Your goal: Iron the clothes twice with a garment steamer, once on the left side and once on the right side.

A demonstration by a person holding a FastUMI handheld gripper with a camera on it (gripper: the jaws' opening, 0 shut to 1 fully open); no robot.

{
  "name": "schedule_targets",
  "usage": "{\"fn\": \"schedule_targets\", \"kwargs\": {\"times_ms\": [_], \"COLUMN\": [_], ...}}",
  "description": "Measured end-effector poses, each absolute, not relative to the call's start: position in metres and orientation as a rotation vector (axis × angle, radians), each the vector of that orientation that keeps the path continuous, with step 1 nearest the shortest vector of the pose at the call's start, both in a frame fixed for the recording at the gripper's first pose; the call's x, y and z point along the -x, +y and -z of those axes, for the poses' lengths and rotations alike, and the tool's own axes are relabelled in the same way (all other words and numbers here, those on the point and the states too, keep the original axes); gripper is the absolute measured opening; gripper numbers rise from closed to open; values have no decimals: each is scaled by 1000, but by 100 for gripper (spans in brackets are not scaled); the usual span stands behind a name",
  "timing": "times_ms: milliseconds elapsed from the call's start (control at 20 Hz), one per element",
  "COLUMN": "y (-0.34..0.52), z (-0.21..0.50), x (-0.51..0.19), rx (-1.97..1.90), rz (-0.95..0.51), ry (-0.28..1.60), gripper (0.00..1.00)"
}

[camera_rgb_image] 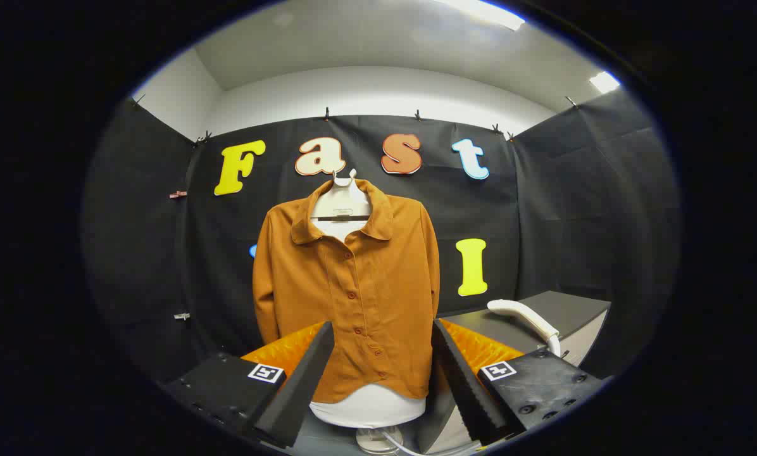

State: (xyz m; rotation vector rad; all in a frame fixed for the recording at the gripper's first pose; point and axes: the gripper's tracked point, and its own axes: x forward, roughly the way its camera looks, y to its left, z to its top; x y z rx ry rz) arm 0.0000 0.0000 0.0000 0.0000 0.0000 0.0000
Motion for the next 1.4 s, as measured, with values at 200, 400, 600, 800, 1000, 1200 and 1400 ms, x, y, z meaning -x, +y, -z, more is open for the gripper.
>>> {"fn": "schedule_targets", "kwargs": {"times_ms": [200,400,600,800,1000,1200,1400], "y": [-2,-3,-1,-1,2,4,5], "z": [1,3,3,-4,-5,-2,4], "x": [1,3,5,11,16,19,24], "rx": [11,4,21,30,42,35,33], "rz": [15,22,20,35,36,63,99], "ry": [2,12,10,-17,-27,-16,-5], "gripper": [97,97,97,97,97,97,97]}}
